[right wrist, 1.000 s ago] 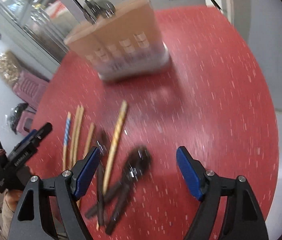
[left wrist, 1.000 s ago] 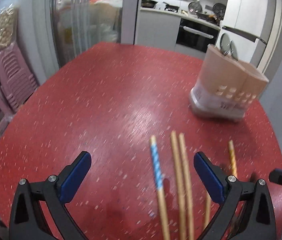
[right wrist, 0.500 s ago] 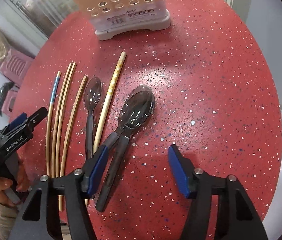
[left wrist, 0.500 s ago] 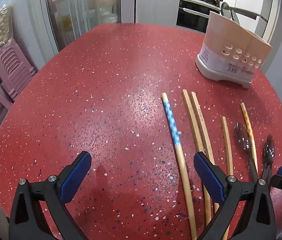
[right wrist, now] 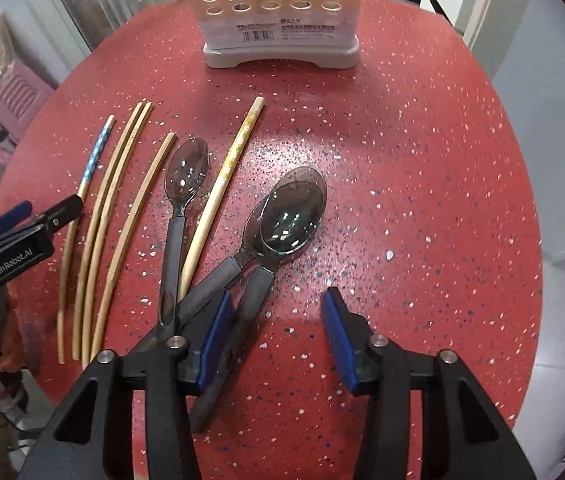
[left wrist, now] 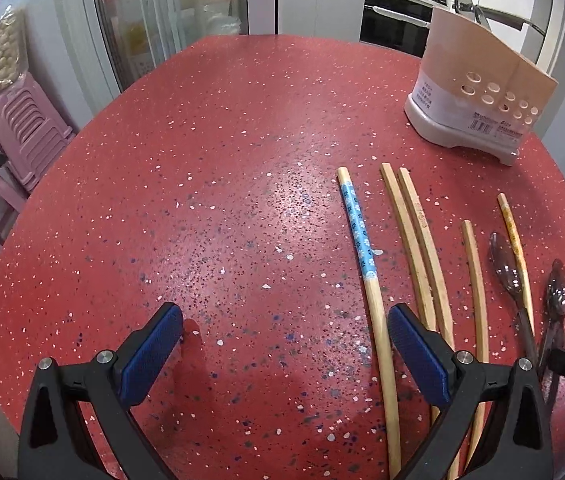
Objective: Organize utensils
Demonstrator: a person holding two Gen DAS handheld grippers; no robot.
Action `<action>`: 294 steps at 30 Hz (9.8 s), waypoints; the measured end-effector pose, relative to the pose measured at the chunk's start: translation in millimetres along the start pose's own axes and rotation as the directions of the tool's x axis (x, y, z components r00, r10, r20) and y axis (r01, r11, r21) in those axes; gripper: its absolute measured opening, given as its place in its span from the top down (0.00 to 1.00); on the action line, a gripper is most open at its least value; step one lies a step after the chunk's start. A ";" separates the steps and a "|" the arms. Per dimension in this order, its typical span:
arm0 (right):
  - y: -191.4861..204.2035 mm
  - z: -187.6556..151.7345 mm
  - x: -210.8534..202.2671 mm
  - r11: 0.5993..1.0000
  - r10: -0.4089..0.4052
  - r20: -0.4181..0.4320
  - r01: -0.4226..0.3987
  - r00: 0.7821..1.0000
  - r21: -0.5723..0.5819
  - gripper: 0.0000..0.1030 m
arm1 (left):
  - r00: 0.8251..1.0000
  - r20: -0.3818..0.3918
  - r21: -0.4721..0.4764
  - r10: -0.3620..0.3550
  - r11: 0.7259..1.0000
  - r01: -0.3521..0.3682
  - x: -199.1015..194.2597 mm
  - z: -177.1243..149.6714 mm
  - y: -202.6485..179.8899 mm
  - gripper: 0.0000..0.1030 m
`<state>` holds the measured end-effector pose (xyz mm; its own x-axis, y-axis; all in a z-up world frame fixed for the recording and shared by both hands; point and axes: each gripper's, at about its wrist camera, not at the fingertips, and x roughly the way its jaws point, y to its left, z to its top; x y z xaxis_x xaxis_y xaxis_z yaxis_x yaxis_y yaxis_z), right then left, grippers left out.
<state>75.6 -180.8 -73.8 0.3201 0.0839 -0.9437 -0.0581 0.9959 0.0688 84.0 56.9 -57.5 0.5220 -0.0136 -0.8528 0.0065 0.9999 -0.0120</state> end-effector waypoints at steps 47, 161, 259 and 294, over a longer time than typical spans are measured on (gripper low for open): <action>-70.5 26.8 -59.7 0.941 0.310 0.244 -0.333 0.919 0.059 0.88 | 0.948 0.140 0.065 -0.287 0.958 0.280 -57.7 55.3 -48.8 0.68; -98.9 173.9 -133.4 0.920 0.361 0.493 -0.388 0.792 -0.051 0.88 | 0.840 0.442 -0.004 -0.314 0.936 0.352 -164.0 232.2 -63.2 0.68; -30.0 57.1 -12.3 0.972 0.232 0.121 -0.226 0.965 -0.067 0.44 | 0.999 -0.001 -0.118 -0.049 0.992 0.049 -12.0 45.2 3.1 0.00; 4.2 72.3 20.7 0.996 0.058 0.052 -0.054 0.997 -0.064 0.56 | 0.995 -0.086 -0.032 -0.051 0.998 0.048 10.2 29.8 -10.9 0.00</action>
<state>150.4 -172.5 -69.7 0.3652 0.1427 -0.9199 -0.1360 0.9858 0.0989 114.7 45.9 -50.6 0.4457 -0.0643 -0.8929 0.0045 0.9976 -0.0696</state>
